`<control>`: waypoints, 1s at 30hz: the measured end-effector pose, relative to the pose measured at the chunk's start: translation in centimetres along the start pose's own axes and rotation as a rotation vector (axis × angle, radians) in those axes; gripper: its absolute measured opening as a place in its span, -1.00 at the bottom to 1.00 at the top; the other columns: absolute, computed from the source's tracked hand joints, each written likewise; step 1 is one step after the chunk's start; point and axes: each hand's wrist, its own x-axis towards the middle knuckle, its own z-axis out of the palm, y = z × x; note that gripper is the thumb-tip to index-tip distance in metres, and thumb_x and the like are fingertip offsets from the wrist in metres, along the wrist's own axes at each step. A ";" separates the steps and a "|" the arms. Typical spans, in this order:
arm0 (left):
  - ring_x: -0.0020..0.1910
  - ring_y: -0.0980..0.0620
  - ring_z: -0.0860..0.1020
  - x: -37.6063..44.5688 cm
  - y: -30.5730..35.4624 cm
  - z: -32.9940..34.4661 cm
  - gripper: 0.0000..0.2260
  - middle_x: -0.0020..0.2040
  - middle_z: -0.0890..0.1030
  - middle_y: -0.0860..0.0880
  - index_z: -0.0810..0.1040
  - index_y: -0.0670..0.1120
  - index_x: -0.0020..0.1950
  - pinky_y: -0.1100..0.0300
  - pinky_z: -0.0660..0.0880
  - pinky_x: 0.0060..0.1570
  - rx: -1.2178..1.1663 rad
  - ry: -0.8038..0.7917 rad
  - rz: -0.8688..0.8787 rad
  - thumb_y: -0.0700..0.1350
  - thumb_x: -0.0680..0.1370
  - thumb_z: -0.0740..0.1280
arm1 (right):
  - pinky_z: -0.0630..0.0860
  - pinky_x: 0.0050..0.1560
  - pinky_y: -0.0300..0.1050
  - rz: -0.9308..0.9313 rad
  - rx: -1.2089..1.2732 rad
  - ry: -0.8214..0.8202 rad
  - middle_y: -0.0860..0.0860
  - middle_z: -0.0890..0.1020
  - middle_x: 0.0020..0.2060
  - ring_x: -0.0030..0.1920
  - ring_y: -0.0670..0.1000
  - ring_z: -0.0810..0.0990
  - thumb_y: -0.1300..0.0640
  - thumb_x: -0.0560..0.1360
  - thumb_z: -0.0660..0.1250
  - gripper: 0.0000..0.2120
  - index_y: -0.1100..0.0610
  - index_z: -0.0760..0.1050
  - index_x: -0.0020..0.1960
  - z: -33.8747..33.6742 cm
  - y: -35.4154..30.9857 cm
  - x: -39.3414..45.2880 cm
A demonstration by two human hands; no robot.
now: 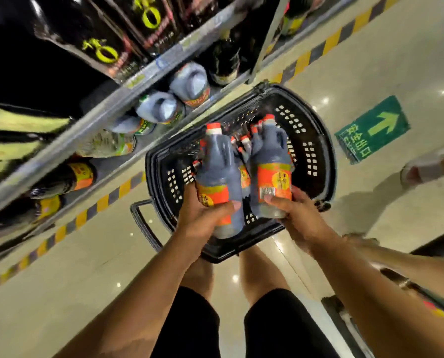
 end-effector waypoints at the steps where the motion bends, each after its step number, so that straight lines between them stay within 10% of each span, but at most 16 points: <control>1: -0.10 0.06 0.69 -1.5 1.5 -0.8 -0.29 0.03 0.71 -0.04 0.48 -0.07 0.28 0.09 0.65 -0.13 0.013 -0.019 0.023 -0.06 0.19 0.66 | 0.69 0.08 -0.02 -0.038 0.018 -0.037 0.26 0.73 0.15 0.06 0.17 0.73 0.31 0.40 0.54 -0.53 0.26 0.59 0.30 0.4 -0.4 -1.6; 16: -0.06 0.23 0.71 -25.1 21.4 -9.3 -0.32 0.03 0.72 0.25 0.43 0.09 0.28 0.33 0.62 -0.20 -0.106 0.045 0.595 -0.45 0.35 0.58 | 0.68 -0.08 -0.05 -0.648 -0.144 -0.128 0.18 0.75 0.04 -0.02 0.16 0.75 0.15 0.15 0.71 -0.41 -0.11 0.67 0.15 10.4 -16.3 -24.7; 22: -0.14 0.09 0.72 -33.3 27.0 -13.1 -0.22 0.02 0.73 0.09 0.46 0.20 0.25 0.19 0.62 -0.26 -0.158 0.111 0.752 0.01 0.12 0.73 | 0.69 -0.12 -0.06 -0.885 -0.216 -0.127 0.16 0.76 0.01 -0.05 0.14 0.76 0.28 0.18 0.60 -0.39 -0.07 0.63 0.18 14.6 -21.8 -32.7; 26: -0.20 0.19 0.71 -38.3 31.1 -16.0 -0.34 -0.06 0.74 0.15 0.46 0.12 0.28 0.32 0.60 -0.30 -0.204 0.128 0.821 -0.16 0.31 0.69 | 0.69 -0.12 -0.05 -0.965 -0.266 -0.163 0.12 0.76 0.02 -0.05 0.12 0.76 0.22 0.22 0.61 -0.38 -0.01 0.63 0.26 18.3 -25.7 -37.1; 30: -0.15 0.11 0.71 -40.8 34.2 -19.2 -0.47 -0.08 0.74 0.09 0.54 0.11 0.23 0.21 0.57 -0.20 -0.214 0.273 0.841 0.22 0.35 0.60 | 0.66 0.03 0.04 -0.968 -0.302 -0.205 0.08 0.77 0.02 0.01 0.12 0.76 0.05 0.29 0.62 -0.45 0.08 0.63 0.25 22.9 -29.5 -40.7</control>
